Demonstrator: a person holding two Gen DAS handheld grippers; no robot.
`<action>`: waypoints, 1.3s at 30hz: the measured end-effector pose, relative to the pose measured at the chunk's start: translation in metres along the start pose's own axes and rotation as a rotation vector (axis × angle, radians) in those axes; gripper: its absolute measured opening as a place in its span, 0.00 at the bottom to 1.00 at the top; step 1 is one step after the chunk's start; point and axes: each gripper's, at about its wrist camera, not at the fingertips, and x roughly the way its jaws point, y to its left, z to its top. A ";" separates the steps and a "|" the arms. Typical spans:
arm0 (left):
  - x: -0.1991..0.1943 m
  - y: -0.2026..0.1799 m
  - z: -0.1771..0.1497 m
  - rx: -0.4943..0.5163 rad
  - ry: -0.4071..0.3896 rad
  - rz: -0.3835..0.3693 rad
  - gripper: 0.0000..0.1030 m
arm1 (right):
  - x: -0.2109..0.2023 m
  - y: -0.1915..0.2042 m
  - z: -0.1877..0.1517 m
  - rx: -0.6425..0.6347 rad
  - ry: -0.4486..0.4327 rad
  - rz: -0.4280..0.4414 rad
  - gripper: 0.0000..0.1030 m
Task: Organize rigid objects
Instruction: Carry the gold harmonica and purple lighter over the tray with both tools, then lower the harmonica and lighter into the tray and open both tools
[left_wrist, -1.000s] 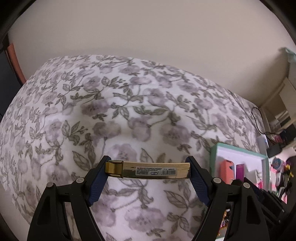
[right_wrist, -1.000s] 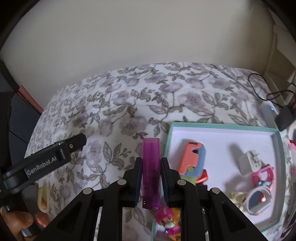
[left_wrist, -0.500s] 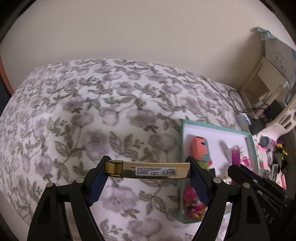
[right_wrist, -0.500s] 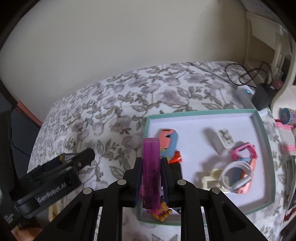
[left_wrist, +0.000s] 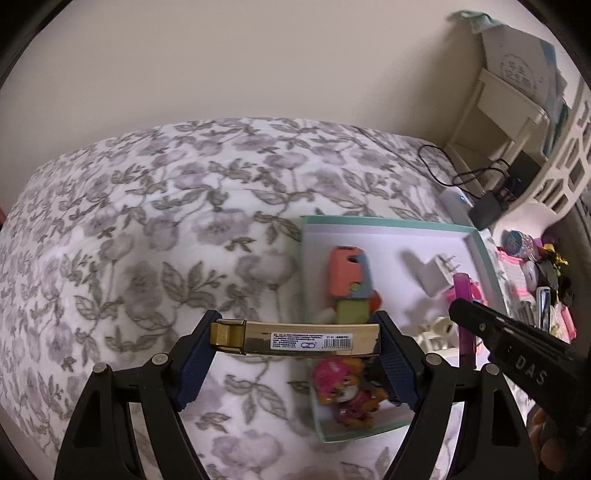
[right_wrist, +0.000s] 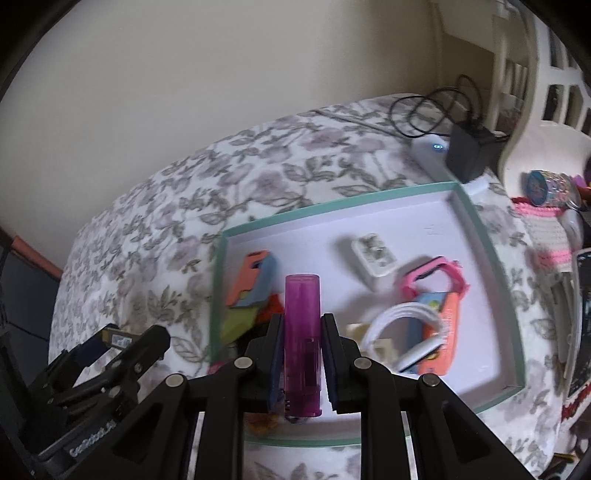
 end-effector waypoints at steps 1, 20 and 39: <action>0.001 -0.005 0.000 0.012 0.001 -0.003 0.80 | -0.001 -0.006 0.001 0.012 -0.001 -0.002 0.21; 0.019 -0.070 -0.010 0.179 0.010 -0.043 0.80 | -0.003 -0.038 0.004 0.061 -0.008 -0.034 0.21; 0.028 -0.072 -0.012 0.193 0.044 -0.027 0.80 | 0.002 -0.036 0.004 0.045 0.008 -0.058 0.21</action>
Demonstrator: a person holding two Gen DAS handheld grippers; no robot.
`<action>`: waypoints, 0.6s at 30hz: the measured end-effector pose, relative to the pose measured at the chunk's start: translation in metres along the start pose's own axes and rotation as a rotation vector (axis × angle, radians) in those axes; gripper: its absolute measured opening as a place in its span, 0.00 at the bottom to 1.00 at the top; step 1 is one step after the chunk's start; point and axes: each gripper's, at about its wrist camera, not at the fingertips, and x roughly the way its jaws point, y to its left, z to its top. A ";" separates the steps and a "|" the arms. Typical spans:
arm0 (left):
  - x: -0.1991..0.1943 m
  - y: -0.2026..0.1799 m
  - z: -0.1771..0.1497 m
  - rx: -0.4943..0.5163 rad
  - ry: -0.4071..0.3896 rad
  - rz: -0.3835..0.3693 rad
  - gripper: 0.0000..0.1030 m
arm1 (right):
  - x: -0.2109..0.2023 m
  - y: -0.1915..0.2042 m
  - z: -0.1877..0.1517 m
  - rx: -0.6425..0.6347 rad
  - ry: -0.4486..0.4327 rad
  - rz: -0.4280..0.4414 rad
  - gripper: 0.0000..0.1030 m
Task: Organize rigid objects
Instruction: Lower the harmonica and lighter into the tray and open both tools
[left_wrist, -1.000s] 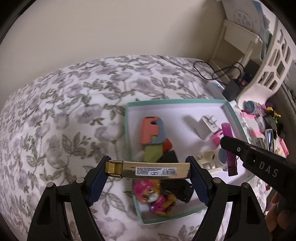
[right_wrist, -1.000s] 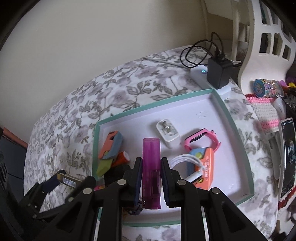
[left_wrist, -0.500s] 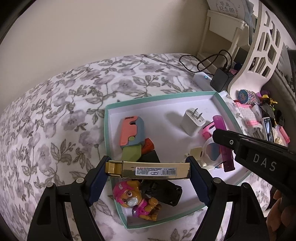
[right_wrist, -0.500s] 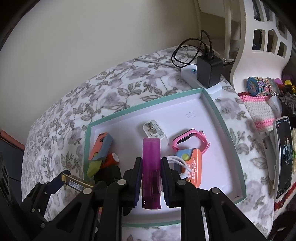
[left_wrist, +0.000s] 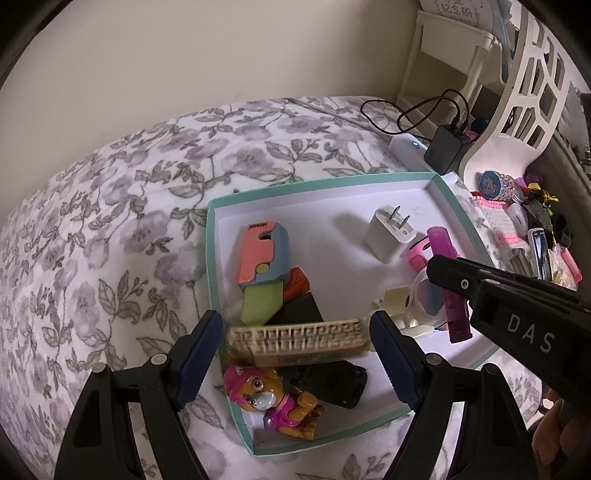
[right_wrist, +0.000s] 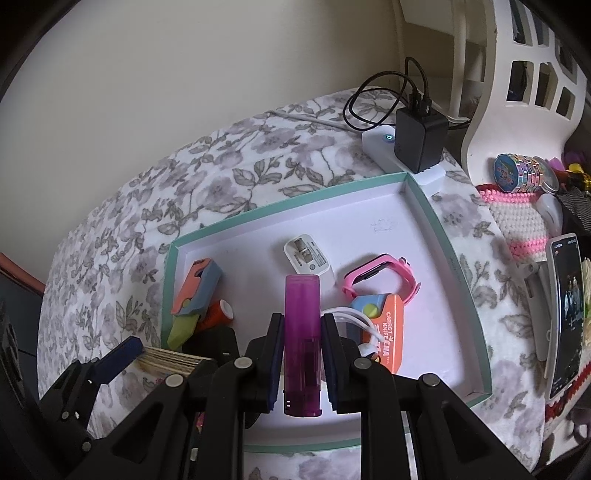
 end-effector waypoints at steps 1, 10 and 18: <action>-0.001 0.000 0.000 0.002 -0.003 0.002 0.81 | 0.000 0.000 0.000 -0.002 0.001 -0.002 0.21; -0.008 0.012 0.003 -0.031 -0.011 0.042 0.91 | 0.003 0.005 0.001 -0.015 -0.012 -0.024 0.21; -0.018 0.041 0.004 -0.114 -0.028 0.070 0.91 | 0.000 0.010 0.003 -0.025 -0.045 -0.055 0.21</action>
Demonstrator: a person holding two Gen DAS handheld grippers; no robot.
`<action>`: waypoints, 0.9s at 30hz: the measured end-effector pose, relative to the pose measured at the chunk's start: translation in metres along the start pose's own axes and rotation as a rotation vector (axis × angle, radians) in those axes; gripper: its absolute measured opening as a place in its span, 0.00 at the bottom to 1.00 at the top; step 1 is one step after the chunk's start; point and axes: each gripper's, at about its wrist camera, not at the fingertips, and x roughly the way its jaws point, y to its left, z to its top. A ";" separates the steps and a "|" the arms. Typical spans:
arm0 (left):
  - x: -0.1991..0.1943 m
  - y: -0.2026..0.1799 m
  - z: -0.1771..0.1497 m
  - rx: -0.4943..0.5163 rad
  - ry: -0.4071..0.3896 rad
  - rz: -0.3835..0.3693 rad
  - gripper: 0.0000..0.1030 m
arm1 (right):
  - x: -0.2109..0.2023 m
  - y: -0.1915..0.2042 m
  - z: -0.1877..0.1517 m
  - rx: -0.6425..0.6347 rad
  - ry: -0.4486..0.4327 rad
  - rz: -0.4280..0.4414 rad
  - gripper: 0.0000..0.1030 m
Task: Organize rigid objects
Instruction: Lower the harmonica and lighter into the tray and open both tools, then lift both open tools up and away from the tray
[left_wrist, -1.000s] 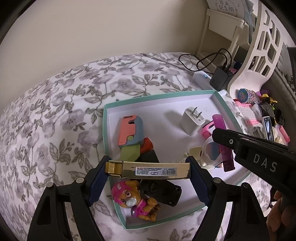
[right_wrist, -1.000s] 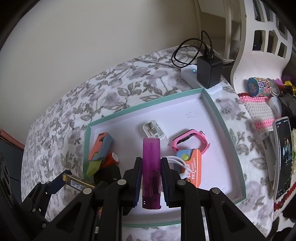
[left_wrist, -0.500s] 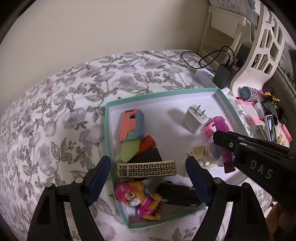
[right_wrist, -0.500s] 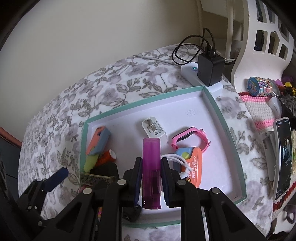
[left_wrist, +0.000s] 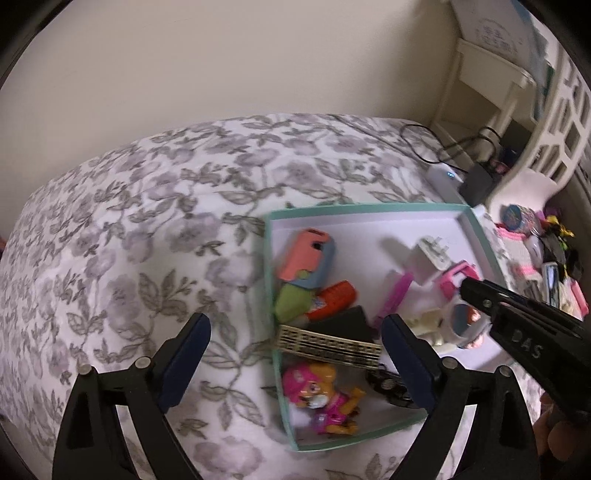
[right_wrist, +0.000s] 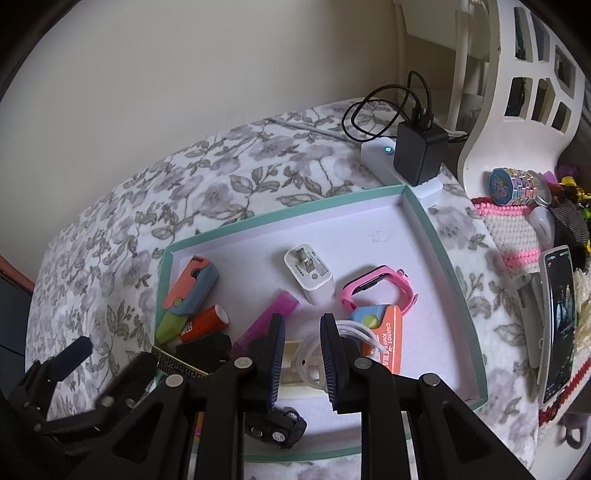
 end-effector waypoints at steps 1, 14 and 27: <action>0.000 0.004 0.000 -0.010 0.002 0.006 0.91 | 0.000 0.001 0.000 -0.001 -0.004 -0.005 0.21; 0.008 0.073 0.002 -0.178 0.015 0.094 0.91 | 0.010 0.018 -0.005 -0.068 0.014 -0.053 0.52; 0.026 0.122 -0.011 -0.297 0.056 0.145 0.91 | 0.014 0.037 -0.010 -0.132 0.003 -0.058 0.88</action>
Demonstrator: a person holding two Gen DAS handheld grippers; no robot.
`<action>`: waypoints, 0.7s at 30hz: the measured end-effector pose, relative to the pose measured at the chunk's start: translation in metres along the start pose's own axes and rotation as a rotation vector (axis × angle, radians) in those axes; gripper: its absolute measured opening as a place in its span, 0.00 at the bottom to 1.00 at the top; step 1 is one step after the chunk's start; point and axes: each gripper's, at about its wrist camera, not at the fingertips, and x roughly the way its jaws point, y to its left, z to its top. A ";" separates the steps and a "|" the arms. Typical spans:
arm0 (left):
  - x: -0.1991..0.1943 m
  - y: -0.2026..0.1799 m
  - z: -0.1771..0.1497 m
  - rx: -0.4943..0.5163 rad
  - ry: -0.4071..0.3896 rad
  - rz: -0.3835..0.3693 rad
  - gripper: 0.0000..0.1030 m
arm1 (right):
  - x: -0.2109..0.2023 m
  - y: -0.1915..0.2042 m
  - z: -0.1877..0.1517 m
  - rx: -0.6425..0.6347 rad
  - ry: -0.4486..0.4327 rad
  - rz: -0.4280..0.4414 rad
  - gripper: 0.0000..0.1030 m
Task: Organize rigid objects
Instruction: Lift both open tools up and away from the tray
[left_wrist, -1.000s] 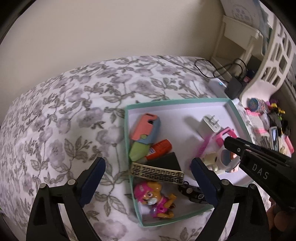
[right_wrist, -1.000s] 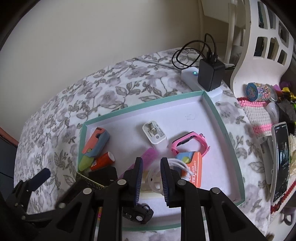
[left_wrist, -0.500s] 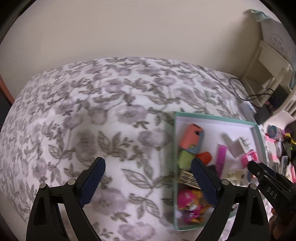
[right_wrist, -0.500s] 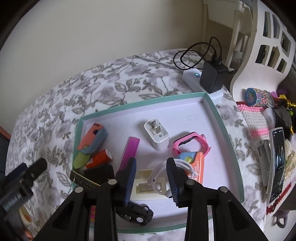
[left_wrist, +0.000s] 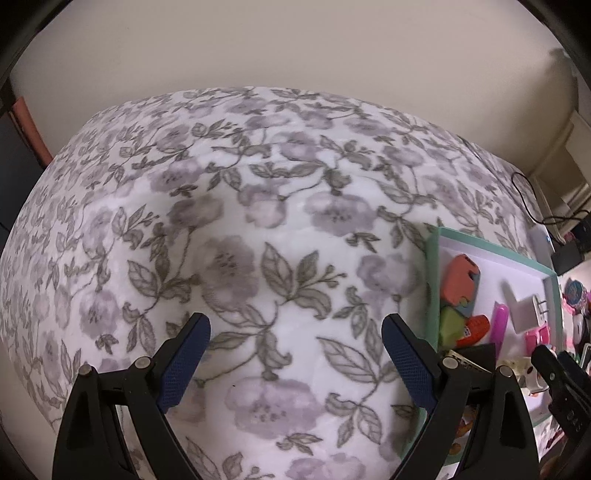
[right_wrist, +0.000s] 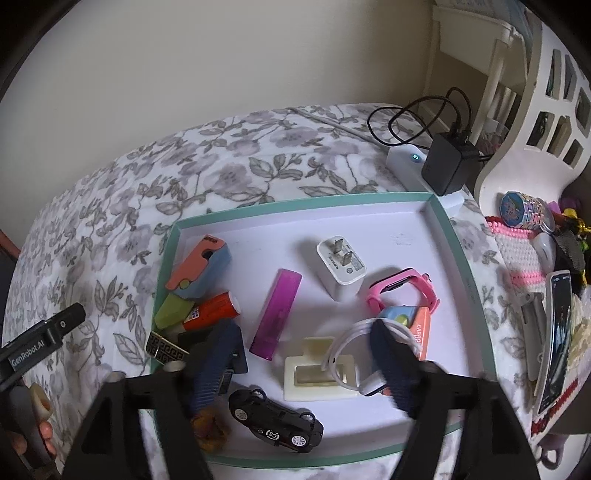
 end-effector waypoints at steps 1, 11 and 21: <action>0.000 0.003 0.000 -0.007 -0.003 -0.002 0.91 | -0.001 0.001 0.000 -0.004 -0.005 -0.003 0.92; -0.013 0.011 -0.003 0.000 -0.032 -0.017 0.91 | -0.011 0.018 -0.005 -0.056 -0.041 -0.016 0.98; -0.053 0.015 -0.016 0.021 -0.131 0.011 0.91 | -0.033 0.024 -0.014 -0.061 -0.074 0.003 0.98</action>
